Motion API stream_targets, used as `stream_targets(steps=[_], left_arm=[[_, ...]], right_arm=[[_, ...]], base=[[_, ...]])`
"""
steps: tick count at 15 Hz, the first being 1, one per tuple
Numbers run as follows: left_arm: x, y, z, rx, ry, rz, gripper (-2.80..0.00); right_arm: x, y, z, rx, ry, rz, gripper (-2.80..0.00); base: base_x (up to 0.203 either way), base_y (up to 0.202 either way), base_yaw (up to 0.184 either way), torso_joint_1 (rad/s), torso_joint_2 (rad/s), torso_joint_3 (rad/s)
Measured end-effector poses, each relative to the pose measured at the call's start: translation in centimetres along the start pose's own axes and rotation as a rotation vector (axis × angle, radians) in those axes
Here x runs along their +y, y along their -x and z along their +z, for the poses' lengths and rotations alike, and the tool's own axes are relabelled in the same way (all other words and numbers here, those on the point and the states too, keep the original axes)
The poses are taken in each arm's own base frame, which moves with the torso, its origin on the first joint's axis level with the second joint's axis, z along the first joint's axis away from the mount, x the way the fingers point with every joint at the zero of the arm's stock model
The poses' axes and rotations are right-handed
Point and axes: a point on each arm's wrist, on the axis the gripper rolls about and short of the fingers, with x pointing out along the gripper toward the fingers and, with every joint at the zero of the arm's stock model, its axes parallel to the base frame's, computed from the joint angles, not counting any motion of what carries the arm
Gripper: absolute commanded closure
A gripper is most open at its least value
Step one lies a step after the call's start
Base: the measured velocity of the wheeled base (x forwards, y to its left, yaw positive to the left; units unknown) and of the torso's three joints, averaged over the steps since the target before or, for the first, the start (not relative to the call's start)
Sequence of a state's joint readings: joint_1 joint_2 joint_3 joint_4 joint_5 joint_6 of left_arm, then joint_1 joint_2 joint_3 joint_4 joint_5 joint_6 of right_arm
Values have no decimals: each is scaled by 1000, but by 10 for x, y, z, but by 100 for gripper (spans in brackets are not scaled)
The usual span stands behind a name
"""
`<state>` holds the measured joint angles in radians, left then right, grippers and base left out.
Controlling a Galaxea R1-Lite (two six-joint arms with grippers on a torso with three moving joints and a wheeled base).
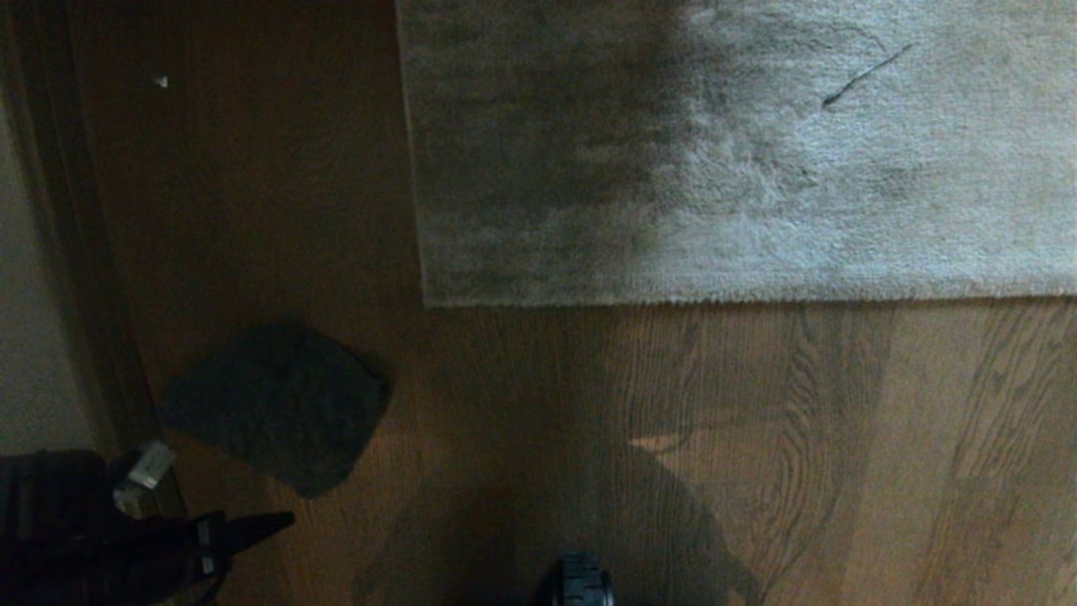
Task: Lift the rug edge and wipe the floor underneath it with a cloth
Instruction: Pick up the rag
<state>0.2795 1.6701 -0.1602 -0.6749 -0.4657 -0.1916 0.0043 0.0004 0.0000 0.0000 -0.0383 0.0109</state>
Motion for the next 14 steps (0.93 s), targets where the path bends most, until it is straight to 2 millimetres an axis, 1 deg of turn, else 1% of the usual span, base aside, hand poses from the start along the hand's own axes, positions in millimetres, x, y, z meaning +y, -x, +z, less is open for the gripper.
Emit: stream_targets(steps=[4,8,14], left_arm=[[-7,-9,10,-19,-29,-62,-280],[-15,-14,6,27,-39,-133,-280],[-30,-27,-1,102,-67,-211,-280]], right_arm=[[0,0,0,0,0,0,0],[0,0,0,0,0,1,0],[0,0,0,0,0,1,0]], base=[[0,0,0,0,0,0],[0,0,0,0,0,0],[0,0,0,0,0,0]])
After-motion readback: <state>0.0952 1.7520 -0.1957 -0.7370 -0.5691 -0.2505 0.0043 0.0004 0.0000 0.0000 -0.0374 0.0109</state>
